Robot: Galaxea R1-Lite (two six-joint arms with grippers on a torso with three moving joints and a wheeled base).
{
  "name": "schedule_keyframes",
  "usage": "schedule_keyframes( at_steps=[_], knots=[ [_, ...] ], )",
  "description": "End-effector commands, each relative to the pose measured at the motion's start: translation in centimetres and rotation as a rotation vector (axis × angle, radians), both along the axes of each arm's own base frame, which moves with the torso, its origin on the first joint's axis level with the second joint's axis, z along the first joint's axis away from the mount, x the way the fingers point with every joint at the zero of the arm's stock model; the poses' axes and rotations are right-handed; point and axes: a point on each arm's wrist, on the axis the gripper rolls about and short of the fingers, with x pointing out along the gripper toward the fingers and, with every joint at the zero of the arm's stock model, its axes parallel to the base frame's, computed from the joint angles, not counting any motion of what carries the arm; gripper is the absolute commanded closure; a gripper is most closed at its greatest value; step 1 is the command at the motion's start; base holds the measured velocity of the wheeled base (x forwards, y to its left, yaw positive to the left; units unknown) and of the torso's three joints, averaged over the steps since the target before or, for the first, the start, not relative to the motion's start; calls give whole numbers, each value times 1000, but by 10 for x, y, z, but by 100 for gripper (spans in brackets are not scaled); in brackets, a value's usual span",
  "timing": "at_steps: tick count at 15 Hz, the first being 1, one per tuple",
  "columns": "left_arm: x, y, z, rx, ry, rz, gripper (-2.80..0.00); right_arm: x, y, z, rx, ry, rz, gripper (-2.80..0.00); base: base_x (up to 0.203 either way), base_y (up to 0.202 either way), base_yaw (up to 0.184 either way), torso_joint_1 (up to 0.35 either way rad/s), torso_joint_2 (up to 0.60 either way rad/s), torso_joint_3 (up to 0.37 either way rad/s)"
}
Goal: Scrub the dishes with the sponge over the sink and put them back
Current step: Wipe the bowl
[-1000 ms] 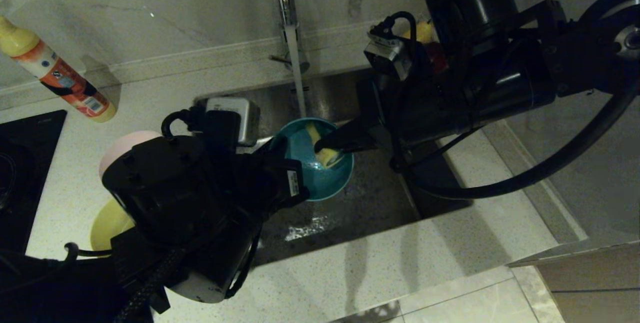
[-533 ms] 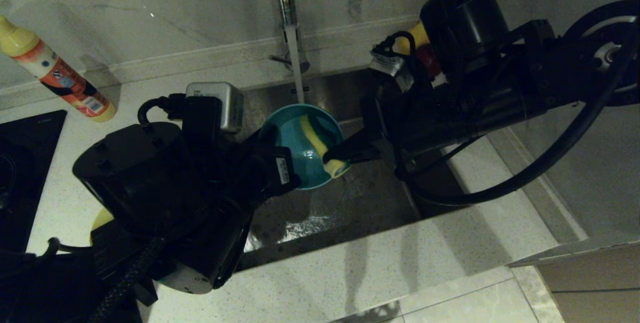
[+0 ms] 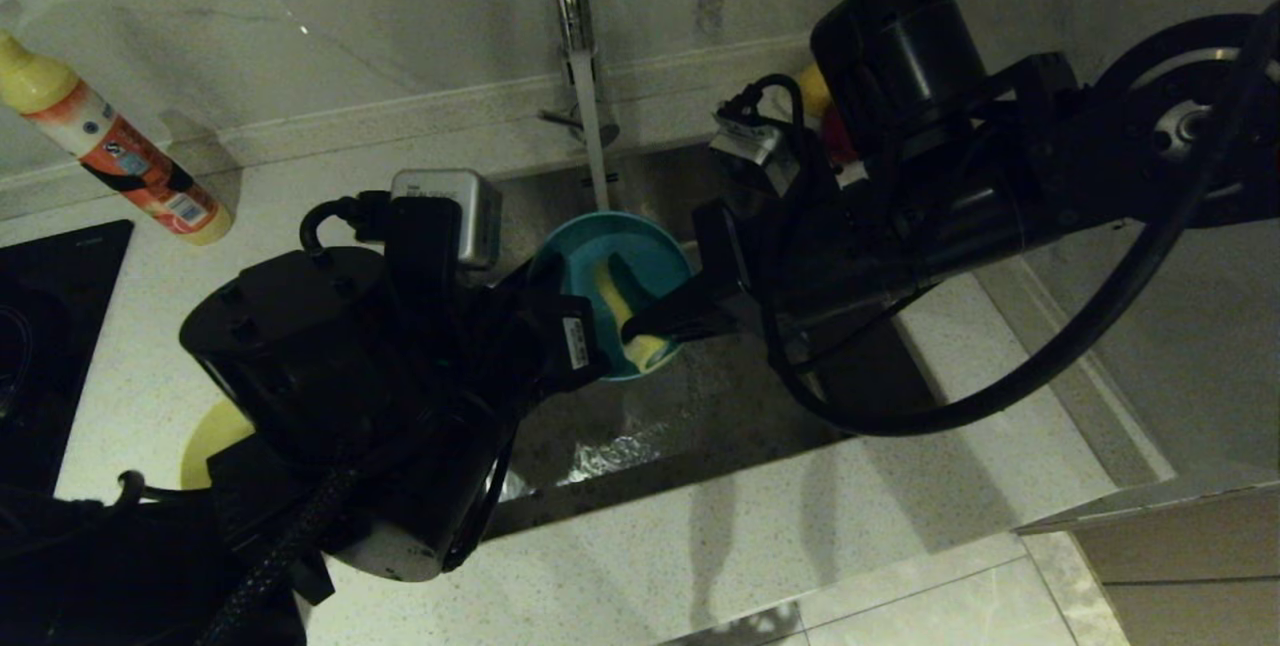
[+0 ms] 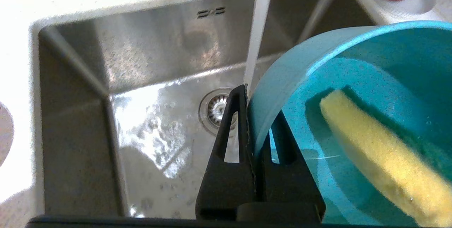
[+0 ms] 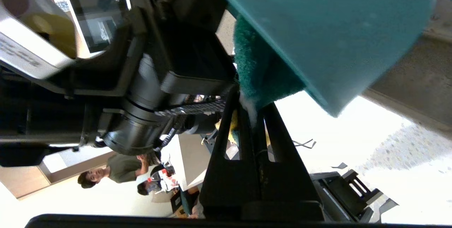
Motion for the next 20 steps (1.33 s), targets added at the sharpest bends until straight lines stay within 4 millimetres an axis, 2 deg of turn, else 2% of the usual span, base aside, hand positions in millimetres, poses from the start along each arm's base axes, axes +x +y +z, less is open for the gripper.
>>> schedule_keyframes(
  at_steps=[1,5,8,12,13,16,20],
  knots=[
    [0,0,-4,6,7,2,0,4,3,1,8,1,-1,0,0,0,0,0,0,0],
    [-2,2,-6,1,0,3,0,4,-9,10,25,-23,-27,0,0,0,0,0,0,0],
    [-4,5,-4,-3,-3,5,0,5,-26,22,49,-46,-58,0,0,0,0,0,0,0],
    [-5,5,-4,-5,-4,10,0,-1,-32,29,63,-58,-52,0,0,0,0,0,0,0],
    [-5,5,-1,-11,-10,10,0,-1,-32,28,61,-55,-52,0,0,0,0,0,0,0],
    [-3,4,9,-36,-35,11,0,3,-18,8,27,2,-12,0,0,0,0,0,0,0],
    [-2,3,7,-32,-32,7,0,7,-4,-2,14,21,14,0,0,0,0,0,0,0]
  ],
)
